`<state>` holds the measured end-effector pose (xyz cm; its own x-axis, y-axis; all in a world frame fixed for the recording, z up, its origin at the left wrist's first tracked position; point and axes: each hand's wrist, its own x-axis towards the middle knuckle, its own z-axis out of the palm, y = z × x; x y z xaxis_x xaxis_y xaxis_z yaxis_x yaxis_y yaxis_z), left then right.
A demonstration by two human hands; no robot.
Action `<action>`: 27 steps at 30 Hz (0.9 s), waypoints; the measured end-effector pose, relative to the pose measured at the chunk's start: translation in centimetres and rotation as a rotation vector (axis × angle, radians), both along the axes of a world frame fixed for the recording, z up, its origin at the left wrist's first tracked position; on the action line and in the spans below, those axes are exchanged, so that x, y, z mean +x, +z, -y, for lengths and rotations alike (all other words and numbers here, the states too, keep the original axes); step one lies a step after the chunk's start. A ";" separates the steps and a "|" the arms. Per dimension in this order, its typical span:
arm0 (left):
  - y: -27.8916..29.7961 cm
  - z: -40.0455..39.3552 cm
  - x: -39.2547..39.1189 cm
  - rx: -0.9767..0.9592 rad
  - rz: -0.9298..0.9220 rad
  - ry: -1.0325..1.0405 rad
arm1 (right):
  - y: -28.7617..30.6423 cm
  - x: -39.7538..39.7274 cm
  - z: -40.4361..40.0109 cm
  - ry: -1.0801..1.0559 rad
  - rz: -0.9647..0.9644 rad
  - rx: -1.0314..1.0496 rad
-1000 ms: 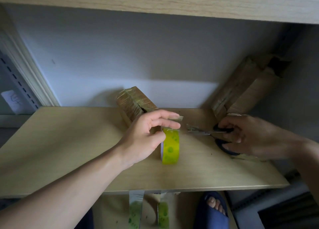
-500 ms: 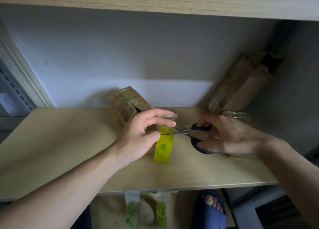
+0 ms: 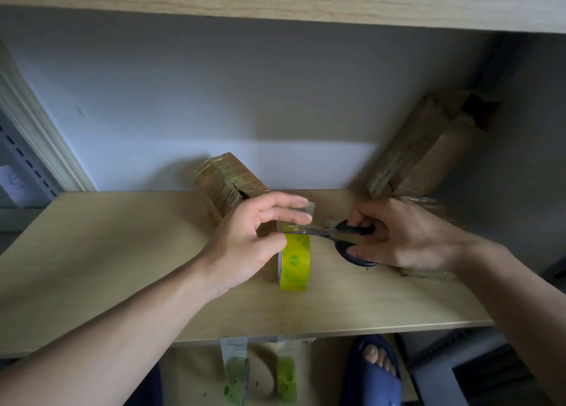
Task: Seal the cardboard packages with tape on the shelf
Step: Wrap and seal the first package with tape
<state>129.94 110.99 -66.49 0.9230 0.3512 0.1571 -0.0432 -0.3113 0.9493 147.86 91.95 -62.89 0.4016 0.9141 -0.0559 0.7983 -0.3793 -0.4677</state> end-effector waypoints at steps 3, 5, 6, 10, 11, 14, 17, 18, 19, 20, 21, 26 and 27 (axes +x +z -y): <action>0.0 0.1 -0.1 -0.003 0.010 0.001 | 0.1 0.1 0.1 0.014 0.006 -0.009; 0.0 0.0 -0.2 -0.002 0.008 -0.002 | 0.1 0.2 0.2 0.020 0.003 -0.008; 0.0 -0.1 -0.3 0.004 0.006 -0.004 | 0.1 0.3 0.1 0.023 0.005 -0.011; 0.0 -0.1 -0.4 0.006 0.004 -0.013 | -0.1 0.5 0.1 0.026 0.034 -0.026; -0.1 -0.1 -0.4 0.000 0.008 -0.009 | -0.1 0.6 0.1 0.025 0.034 -0.033; 0.0 0.0 -0.3 -0.004 0.013 -0.007 | -0.1 0.6 0.2 0.023 0.024 -0.041; 0.0 0.1 -0.3 -0.014 0.010 -0.011 | 0.0 0.7 0.2 0.018 0.034 -0.045; 0.1 0.2 -0.4 -0.034 0.015 -0.016 | 0.0 0.7 0.2 0.019 0.038 -0.046; 0.1 0.3 -0.4 -0.058 0.020 -0.019 | 0.0 0.8 0.2 0.018 0.040 -0.050; 0.2 0.3 -0.4 -0.074 0.029 -0.018 | 0.0 0.8 0.1 0.016 0.043 -0.055; 0.3 0.3 -0.5 -0.083 0.032 -0.016 | 0.1 0.8 0.1 0.014 0.047 -0.059; -0.1 -0.2 -0.6 -0.016 0.015 -0.036 | 0.2 0.4 0.2 0.016 0.053 -0.057; -0.3 -0.3 -0.6 0.030 0.014 -0.043 | 0.2 0.2 0.3 0.022 0.046 -0.050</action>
